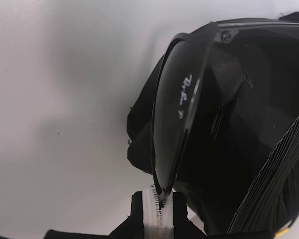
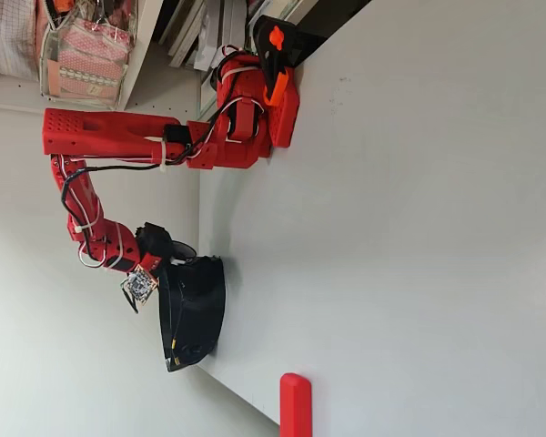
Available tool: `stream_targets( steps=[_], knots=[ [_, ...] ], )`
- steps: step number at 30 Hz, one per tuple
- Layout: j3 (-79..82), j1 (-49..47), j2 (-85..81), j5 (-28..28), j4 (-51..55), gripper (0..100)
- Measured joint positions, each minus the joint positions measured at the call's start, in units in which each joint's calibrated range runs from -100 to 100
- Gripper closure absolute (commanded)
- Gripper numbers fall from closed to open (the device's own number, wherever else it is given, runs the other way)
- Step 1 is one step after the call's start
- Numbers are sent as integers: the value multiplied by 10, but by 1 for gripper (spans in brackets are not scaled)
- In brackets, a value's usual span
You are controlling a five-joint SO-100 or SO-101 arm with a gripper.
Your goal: Place Meta Rayban sunglasses on black head mold for quality assessment
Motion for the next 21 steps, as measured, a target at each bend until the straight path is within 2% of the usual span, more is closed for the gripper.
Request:
stream_targets(
  steps=[9, 10, 13, 15, 21],
  knots=[
    [0, 0, 0, 0, 0, 99],
    [0, 0, 0, 0, 0, 94],
    [0, 0, 0, 0, 0, 65],
    [0, 0, 0, 0, 0, 53],
    [-3, 0, 0, 6, 0, 50]
  ],
)
